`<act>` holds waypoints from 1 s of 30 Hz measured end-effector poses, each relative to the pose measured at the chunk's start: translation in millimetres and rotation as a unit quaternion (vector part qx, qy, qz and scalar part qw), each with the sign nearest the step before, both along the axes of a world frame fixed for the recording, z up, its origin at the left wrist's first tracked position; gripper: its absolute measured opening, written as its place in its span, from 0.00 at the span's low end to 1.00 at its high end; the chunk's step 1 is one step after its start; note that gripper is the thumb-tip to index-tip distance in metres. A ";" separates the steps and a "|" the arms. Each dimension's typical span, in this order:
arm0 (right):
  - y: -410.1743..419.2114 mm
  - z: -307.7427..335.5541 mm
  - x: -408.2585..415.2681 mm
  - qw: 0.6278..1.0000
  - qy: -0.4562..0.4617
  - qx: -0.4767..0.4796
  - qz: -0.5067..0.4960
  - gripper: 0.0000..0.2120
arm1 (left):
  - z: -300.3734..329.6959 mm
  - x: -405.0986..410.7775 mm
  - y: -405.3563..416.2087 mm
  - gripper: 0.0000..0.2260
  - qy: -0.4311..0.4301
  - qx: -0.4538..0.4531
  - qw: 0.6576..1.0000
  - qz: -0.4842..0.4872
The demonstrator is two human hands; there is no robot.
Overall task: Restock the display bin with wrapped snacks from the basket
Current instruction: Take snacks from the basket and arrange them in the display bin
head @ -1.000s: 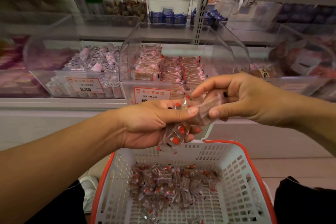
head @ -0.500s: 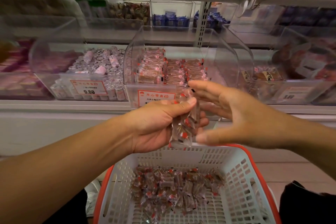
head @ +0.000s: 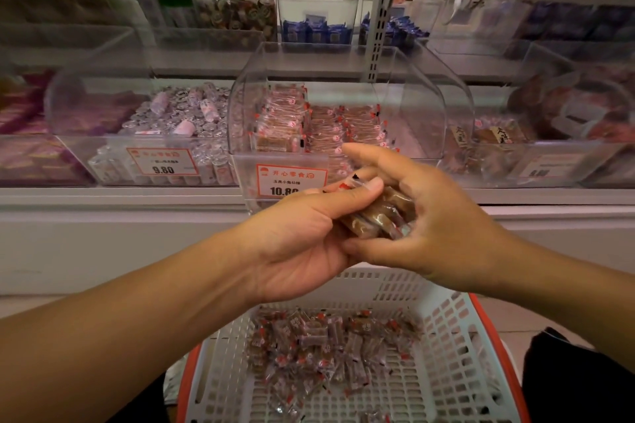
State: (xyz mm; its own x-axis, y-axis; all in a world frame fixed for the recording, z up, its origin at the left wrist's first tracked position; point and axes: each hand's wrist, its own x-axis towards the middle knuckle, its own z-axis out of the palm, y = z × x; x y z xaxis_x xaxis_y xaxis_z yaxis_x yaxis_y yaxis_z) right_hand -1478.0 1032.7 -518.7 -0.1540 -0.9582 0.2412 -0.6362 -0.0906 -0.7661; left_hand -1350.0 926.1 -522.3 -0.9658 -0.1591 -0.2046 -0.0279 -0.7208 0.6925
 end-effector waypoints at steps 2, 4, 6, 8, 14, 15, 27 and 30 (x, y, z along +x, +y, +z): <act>0.2 -0.6 0.0 1.000 0.004 0.009 -0.002 0.45 | -3.7 1.2 1.4 0.18 0.000 0.004 1.000 0.001; 1.2 -2.3 0.3 0.999 0.013 0.037 0.002 0.48 | -7.0 1.7 4.2 0.19 -0.008 0.001 1.000 0.004; 3.1 -4.4 1.0 0.996 0.060 0.061 0.012 0.53 | -9.0 2.7 6.0 0.15 -0.022 -0.013 1.000 0.007; 6.0 -1.1 -0.4 0.993 0.078 0.085 0.033 0.59 | -8.8 4.1 4.2 0.14 -0.034 -0.021 0.999 0.007; 10.4 32.6 -23.0 0.971 -0.119 0.141 0.153 0.41 | 6.0 11.9 -13.7 0.19 -0.058 -0.112 0.986 -0.107; 9.9 34.6 -25.9 0.968 -0.133 0.139 0.161 0.39 | 8.4 12.7 -16.5 0.20 -0.064 -0.138 0.981 -0.118; -9.1 53.1 -32.6 0.982 -0.035 0.114 0.147 0.21 | 44.9 13.5 -38.6 0.09 -0.096 -0.297 0.928 -0.205; -23.2 69.1 -34.4 0.983 0.000 0.106 0.150 0.18 | 62.6 15.2 -52.2 0.12 -0.099 -0.320 0.925 -0.181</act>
State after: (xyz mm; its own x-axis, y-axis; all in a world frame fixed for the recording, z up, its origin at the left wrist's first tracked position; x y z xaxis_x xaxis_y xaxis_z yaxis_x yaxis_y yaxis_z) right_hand -1512.3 1009.5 -449.6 0.1426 -0.9893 0.0312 -0.6049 -0.1121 -0.7883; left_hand -1334.8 873.9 -459.6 -0.9334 0.0181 -0.3584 -0.3586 -0.0835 0.9297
